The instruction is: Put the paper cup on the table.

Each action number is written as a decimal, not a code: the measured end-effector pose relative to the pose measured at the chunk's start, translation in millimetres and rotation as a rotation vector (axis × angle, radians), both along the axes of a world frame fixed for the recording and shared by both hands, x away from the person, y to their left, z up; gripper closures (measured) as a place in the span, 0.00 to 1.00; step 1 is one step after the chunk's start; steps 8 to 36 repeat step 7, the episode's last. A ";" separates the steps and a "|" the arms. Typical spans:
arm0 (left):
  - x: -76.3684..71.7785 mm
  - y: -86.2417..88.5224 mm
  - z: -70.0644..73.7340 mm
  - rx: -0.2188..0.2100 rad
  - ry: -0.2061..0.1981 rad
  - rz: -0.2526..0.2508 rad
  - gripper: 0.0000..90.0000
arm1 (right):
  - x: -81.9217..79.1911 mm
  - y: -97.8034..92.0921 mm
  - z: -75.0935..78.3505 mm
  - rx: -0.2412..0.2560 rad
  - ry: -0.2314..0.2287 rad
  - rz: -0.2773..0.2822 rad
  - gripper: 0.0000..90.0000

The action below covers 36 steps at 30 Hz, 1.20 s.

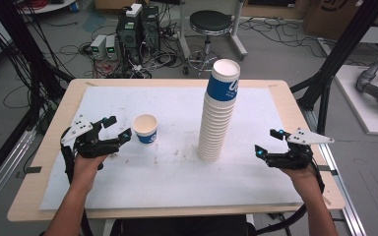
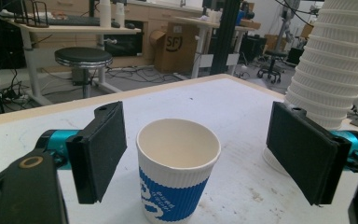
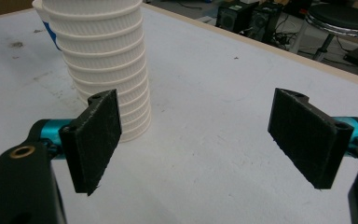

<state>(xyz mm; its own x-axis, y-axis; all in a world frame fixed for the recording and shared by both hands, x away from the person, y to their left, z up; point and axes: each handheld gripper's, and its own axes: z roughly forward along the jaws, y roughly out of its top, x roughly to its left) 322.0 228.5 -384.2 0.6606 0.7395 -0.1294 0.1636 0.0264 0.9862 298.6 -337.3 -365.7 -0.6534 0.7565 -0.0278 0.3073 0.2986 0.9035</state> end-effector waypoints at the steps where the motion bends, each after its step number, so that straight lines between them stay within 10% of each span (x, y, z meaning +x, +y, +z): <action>1: 0.0 0.1 0.0 0.004 0.000 0.001 0.22 | 0.1 -0.1 0.2 0.001 -0.001 -0.002 0.19; 36: 0.9 -0.4 -1.2 0.004 0.003 -0.001 0.22 | 1.2 0.2 -0.2 0.003 -0.001 -0.001 0.19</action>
